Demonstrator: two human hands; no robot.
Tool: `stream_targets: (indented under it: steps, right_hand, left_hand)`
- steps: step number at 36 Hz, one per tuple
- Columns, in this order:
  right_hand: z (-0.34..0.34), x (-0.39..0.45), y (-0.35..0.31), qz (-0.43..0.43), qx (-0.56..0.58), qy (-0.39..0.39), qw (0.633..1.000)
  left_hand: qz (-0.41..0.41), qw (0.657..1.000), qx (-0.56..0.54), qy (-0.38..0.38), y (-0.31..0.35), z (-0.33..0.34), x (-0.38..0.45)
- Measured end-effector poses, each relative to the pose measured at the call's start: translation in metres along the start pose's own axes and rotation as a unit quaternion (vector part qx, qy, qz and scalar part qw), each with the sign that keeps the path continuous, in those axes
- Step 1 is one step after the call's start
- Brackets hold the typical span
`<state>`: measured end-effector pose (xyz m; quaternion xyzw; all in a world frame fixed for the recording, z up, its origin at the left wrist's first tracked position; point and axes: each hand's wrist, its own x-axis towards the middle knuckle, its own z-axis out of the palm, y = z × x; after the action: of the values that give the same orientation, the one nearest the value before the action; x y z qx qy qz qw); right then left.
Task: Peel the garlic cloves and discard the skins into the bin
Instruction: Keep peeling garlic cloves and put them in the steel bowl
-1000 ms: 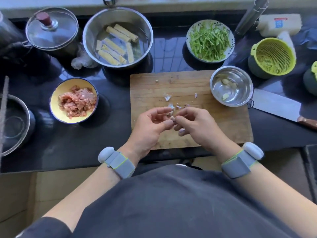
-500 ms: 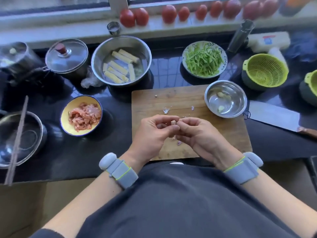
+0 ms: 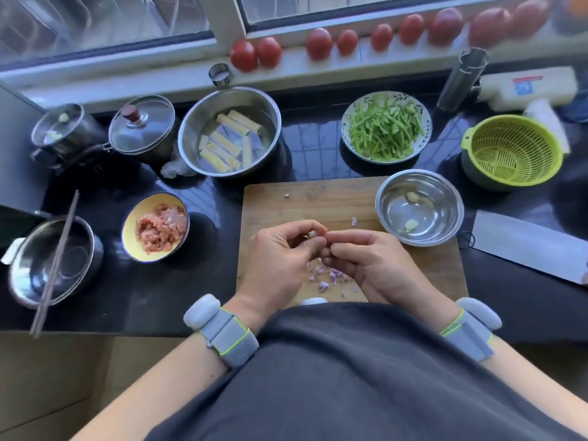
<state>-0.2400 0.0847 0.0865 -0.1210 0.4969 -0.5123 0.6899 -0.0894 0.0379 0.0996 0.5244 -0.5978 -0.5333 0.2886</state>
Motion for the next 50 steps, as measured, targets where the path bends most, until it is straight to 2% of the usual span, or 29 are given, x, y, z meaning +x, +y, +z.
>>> stream_targets:
  steps: [6, 11, 17, 24, 32, 36, 42, 50]
  right_hand:
    - [-0.006, 0.009, -0.007, 0.011, -0.037, -0.015, 0.999]
    - [-0.007, 0.010, -0.009, 0.005, -0.112, 0.009, 0.994]
    - [-0.003, 0.007, -0.014, -0.082, -0.241, 0.031, 0.966]
    - [-0.001, -0.002, -0.023, -0.076, -0.247, -0.020, 0.966]
    - [0.001, -0.011, -0.033, -0.067, -0.267, -0.034, 0.961]
    - [0.001, -0.013, -0.035, -0.060, -0.275, -0.032, 0.959]
    - [0.003, -0.014, -0.039, -0.052, -0.323, -0.043, 0.944]
    - [0.014, -0.013, -0.042, -0.117, -0.455, -0.024, 0.882]
  left_hand:
    - [-0.017, 0.999, 0.007, -0.026, 0.003, 0.001, 0.012]
    - [-0.053, 0.998, -0.011, -0.044, 0.004, 0.001, 0.013]
    - [-0.047, 0.998, -0.001, -0.050, 0.006, -0.004, 0.011]
    - [-0.009, 0.999, 0.021, -0.030, 0.011, -0.003, 0.000]
    - [-0.001, 1.000, 0.001, -0.025, 0.016, -0.001, -0.007]
    - [0.043, 0.995, 0.080, -0.034, 0.015, -0.006, -0.005]
    - [0.155, 0.957, 0.239, -0.047, 0.016, -0.017, -0.001]
    - [0.197, 0.934, 0.293, -0.051, 0.015, -0.024, -0.001]
